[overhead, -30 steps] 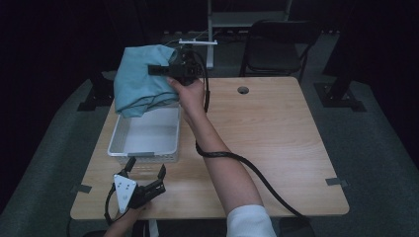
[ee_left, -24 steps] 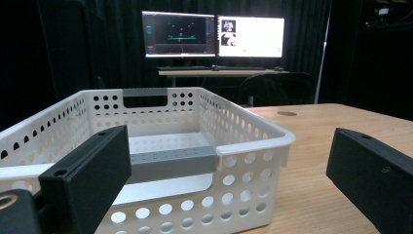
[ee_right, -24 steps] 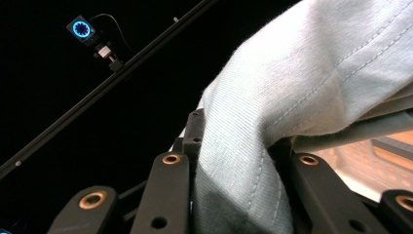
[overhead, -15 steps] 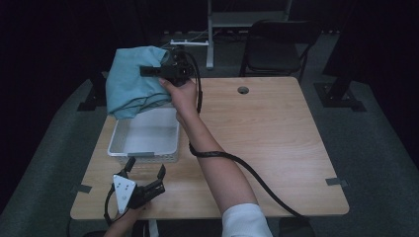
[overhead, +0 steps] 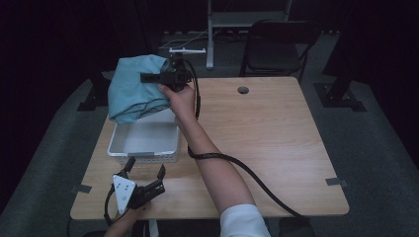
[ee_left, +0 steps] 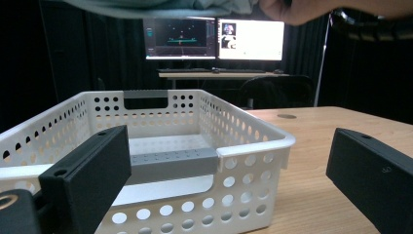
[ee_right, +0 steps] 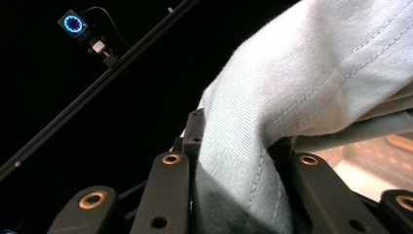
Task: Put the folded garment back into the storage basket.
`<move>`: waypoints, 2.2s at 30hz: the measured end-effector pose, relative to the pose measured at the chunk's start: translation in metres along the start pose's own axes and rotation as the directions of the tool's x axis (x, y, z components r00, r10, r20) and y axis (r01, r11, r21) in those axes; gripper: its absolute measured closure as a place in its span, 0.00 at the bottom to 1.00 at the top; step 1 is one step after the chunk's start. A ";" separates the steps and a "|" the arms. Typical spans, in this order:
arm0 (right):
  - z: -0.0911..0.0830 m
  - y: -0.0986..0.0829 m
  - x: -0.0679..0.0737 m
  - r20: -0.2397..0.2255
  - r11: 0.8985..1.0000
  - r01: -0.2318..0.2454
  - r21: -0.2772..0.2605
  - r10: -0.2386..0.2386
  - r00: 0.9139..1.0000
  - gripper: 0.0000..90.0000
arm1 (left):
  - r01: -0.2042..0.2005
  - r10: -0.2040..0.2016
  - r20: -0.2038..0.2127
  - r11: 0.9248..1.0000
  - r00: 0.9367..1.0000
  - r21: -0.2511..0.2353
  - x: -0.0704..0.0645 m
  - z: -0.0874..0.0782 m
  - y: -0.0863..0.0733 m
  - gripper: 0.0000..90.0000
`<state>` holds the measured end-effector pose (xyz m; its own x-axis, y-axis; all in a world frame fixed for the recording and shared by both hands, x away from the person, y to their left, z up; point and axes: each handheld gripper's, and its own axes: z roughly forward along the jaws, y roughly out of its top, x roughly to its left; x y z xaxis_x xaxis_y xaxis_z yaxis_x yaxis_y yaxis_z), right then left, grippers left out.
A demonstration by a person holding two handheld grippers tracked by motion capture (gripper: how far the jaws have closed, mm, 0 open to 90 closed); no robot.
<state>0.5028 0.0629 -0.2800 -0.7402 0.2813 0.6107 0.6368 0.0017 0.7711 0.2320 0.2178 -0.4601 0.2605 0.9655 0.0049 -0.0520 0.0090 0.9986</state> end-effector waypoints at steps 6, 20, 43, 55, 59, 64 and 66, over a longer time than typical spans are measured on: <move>0.009 -0.009 -0.008 0.012 1.000 -0.024 0.016 0.023 1.000 0.81 | -0.001 0.001 0.000 1.000 1.000 -0.001 0.000 0.000 0.000 0.04; 0.022 -0.032 -0.031 0.070 0.994 -0.085 0.075 0.080 0.994 0.81 | 0.001 -0.001 -0.001 1.000 1.000 -0.008 0.000 -0.001 0.000 0.04; 0.043 -0.056 -0.047 0.114 0.978 -0.139 0.155 0.122 0.986 0.80 | 0.004 -0.004 -0.001 1.000 1.000 -0.010 0.001 -0.001 0.000 0.04; 0.040 -0.060 -0.050 0.109 0.975 -0.149 0.163 0.133 0.985 0.80 | 0.003 -0.003 -0.001 1.000 1.000 -0.007 0.001 -0.001 0.000 0.04; 0.037 -0.062 -0.051 0.114 0.975 -0.146 0.170 0.128 0.985 0.80 | 0.002 -0.002 -0.001 1.000 1.000 -0.006 0.001 -0.001 0.000 0.04; 0.039 -0.065 -0.054 0.126 0.971 -0.160 0.177 0.139 0.982 0.80 | -0.002 0.002 -0.002 1.000 1.000 -0.004 0.000 0.000 0.000 0.04; 0.043 -0.067 -0.055 0.127 0.970 -0.160 0.185 0.138 0.982 0.80 | 0.002 -0.002 -0.002 1.000 1.000 -0.005 0.000 -0.001 0.000 0.04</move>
<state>0.5100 0.0887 -0.3729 -0.6117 0.3986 0.6833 0.7760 0.1342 0.6163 0.2316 0.2184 -0.4602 0.2588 0.9659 0.0029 -0.0564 0.0121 0.9983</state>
